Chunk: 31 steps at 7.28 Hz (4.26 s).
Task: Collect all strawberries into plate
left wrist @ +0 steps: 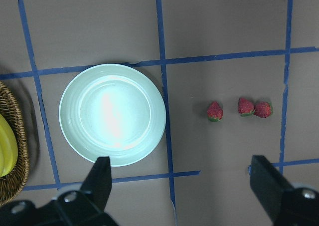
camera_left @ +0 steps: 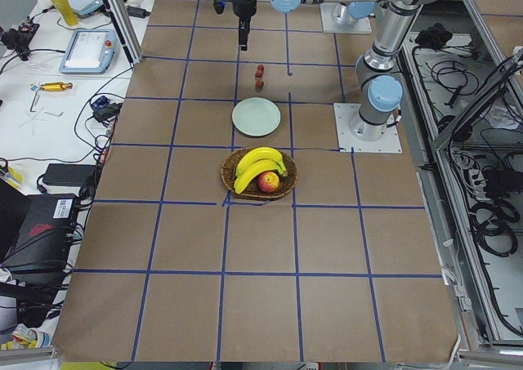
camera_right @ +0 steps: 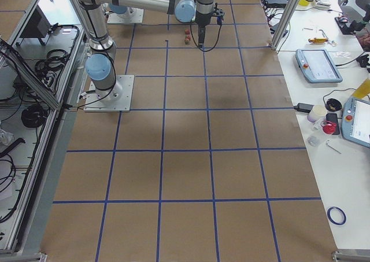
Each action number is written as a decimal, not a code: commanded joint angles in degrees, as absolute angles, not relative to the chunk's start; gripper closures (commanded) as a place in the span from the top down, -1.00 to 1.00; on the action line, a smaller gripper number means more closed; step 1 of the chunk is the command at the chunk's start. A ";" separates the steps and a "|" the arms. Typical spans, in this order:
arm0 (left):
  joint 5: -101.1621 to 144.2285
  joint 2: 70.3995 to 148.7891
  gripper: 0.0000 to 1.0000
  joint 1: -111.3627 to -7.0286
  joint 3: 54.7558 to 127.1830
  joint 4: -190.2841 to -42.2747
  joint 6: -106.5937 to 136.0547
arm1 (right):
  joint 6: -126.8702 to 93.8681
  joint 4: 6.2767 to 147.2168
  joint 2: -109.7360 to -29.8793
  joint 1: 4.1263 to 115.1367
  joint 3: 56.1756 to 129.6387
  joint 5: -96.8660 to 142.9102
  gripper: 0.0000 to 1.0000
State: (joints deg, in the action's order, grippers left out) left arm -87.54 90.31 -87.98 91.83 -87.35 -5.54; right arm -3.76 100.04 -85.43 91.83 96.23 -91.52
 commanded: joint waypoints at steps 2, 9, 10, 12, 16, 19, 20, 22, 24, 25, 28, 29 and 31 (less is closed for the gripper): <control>-87.54 90.53 1.00 -87.98 91.93 -87.28 -5.54 | -0.70 97.23 -86.75 89.74 89.43 -87.80 1.00; -88.42 91.14 1.00 -87.98 90.79 -83.58 -5.45 | 6.24 85.52 -88.95 89.47 86.48 -87.98 1.00; -88.59 90.88 1.00 -87.98 91.14 -83.76 -5.45 | 6.15 85.52 -88.95 89.56 86.57 -87.98 1.00; -87.72 91.75 1.00 -89.02 93.76 -83.67 -4.58 | 6.15 85.52 -88.95 89.56 86.57 -87.98 1.00; -87.80 102.01 1.00 -97.11 111.07 -58.37 5.36 | 6.15 85.52 -88.86 89.56 86.57 -87.98 1.00; -88.42 109.14 1.00 -100.10 116.61 -45.41 9.11 | 6.15 85.43 -88.86 89.56 86.57 -87.98 1.00; -88.42 109.86 0.95 -100.37 117.07 -44.31 9.14 | 6.24 85.43 -88.86 89.56 86.57 -87.98 1.00; -92.60 109.95 0.14 -100.37 117.33 -44.64 8.61 | 6.15 85.43 -88.86 89.56 86.57 -87.98 1.00; -93.08 109.86 -0.20 -100.46 117.42 -45.26 8.88 | 6.15 85.43 -88.86 89.56 86.57 -87.98 1.00; -92.99 109.78 -0.16 -100.72 117.33 -47.00 9.31 | 6.15 85.43 -88.86 89.56 86.57 -87.98 1.00; -92.99 108.64 0.00 -102.22 117.25 -50.18 9.67 | 6.06 85.43 -88.86 89.56 86.57 -87.98 1.00; -92.90 108.37 0.00 -102.22 117.33 -51.93 9.67 | 6.06 85.43 -88.86 89.56 86.57 -87.98 1.00; -92.64 108.81 -0.26 -102.22 117.42 -52.30 9.76 | 6.06 85.43 -88.86 89.56 86.57 -87.89 1.00</control>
State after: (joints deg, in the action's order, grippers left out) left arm -92.77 108.59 -102.20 117.41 -51.97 9.72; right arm 6.07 85.43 -88.86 89.56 86.57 -87.96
